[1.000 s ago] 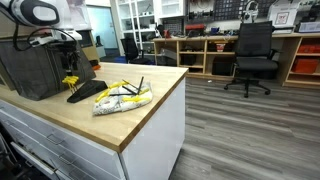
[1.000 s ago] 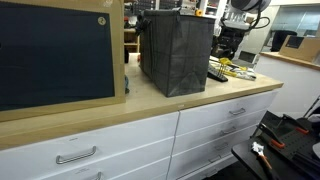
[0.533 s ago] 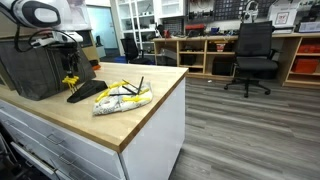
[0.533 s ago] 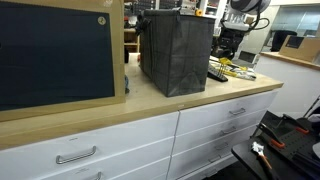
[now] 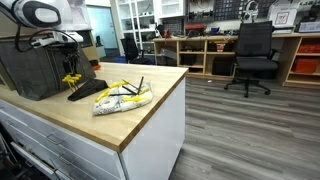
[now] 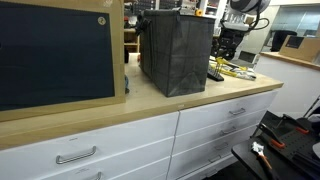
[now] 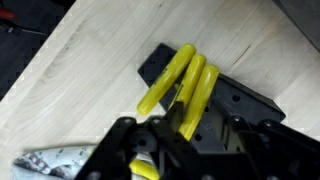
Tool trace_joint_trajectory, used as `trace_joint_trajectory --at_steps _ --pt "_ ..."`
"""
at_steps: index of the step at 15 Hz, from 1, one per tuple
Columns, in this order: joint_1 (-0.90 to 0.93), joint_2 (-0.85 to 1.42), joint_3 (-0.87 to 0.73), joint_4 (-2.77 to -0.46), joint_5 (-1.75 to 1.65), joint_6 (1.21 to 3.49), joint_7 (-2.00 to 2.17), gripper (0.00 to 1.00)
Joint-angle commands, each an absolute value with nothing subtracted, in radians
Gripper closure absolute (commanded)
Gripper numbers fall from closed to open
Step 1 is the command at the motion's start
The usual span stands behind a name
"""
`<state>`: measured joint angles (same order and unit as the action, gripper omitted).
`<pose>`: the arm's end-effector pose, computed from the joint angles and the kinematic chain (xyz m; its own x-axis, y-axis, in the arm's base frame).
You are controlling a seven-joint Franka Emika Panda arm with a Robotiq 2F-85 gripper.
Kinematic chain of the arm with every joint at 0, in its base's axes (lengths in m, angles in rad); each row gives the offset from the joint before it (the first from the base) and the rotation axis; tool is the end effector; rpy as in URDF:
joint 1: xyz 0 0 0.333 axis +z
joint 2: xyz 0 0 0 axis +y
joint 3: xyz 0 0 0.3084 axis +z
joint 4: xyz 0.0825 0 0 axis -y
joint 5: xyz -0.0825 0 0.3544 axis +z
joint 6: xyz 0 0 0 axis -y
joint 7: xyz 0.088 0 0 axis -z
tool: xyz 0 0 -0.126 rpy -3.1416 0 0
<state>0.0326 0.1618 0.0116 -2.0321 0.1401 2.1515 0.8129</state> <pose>0.5491 0.0321 0.3551 0.6588 -0.7433 -0.1159 -0.7511 -0.6587 -0.0452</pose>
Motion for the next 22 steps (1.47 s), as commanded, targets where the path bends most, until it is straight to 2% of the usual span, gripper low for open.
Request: trace_joint_trajectory --at_steps 1,2,4,22 --pt "0.040 0.164 0.008 -2.023 0.155 2.134 0.816 0.95" --pt "0.041 0.160 0.009 -2.024 0.156 2.132 0.812 0.99" --pt "0.043 0.148 0.012 -2.029 0.158 2.128 0.802 0.95" --pt "0.045 0.008 0.021 -2.045 0.159 2.141 0.758 0.95"
